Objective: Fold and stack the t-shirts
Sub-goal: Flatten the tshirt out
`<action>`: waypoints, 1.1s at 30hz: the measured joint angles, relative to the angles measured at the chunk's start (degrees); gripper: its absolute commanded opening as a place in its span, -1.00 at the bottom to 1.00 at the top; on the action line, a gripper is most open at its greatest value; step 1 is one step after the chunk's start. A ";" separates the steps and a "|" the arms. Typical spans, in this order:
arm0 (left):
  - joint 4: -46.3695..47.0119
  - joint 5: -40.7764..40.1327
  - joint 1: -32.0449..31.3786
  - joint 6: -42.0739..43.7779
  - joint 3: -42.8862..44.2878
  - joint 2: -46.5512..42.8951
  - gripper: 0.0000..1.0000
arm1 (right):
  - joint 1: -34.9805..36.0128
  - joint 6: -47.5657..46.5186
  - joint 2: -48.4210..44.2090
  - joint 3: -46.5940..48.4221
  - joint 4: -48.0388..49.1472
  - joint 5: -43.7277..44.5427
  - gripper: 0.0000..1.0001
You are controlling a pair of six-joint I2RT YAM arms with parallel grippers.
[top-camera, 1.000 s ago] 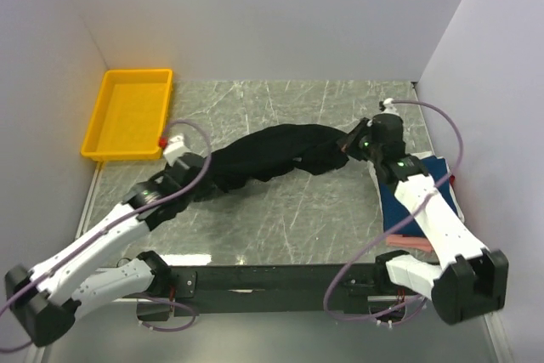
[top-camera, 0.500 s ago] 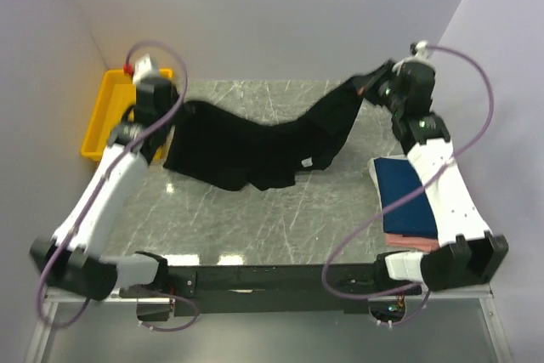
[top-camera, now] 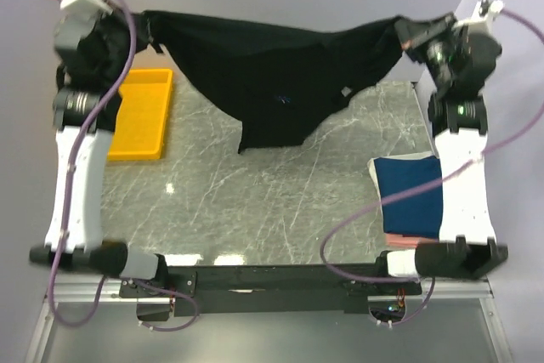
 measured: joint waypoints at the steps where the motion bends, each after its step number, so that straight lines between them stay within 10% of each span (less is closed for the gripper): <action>1: 0.37 0.35 0.28 0.04 -2.16 -2.10 -0.99 | 0.00 0.31 -2.51 -2.95 1.07 -0.55 -1.00; 10: 7.32 5.46 0.57 -5.33 -46.99 -22.49 -0.91 | 0.00 2.49 -25.75 -47.23 6.14 -5.29 -1.00; 13: 5.77 6.54 0.57 -8.48 -63.17 -24.41 -0.63 | 0.00 0.92 -29.03 -62.82 4.87 -5.90 -1.00; 17: 2.64 6.56 0.61 -12.26 -78.88 -26.53 0.23 | 0.00 -1.42 -29.20 -76.32 2.03 -7.89 -1.00; 33: -5.99 -3.54 0.61 -29.66 -84.74 -37.38 0.11 | 0.02 -7.08 -24.57 -72.22 1.73 -8.55 -1.00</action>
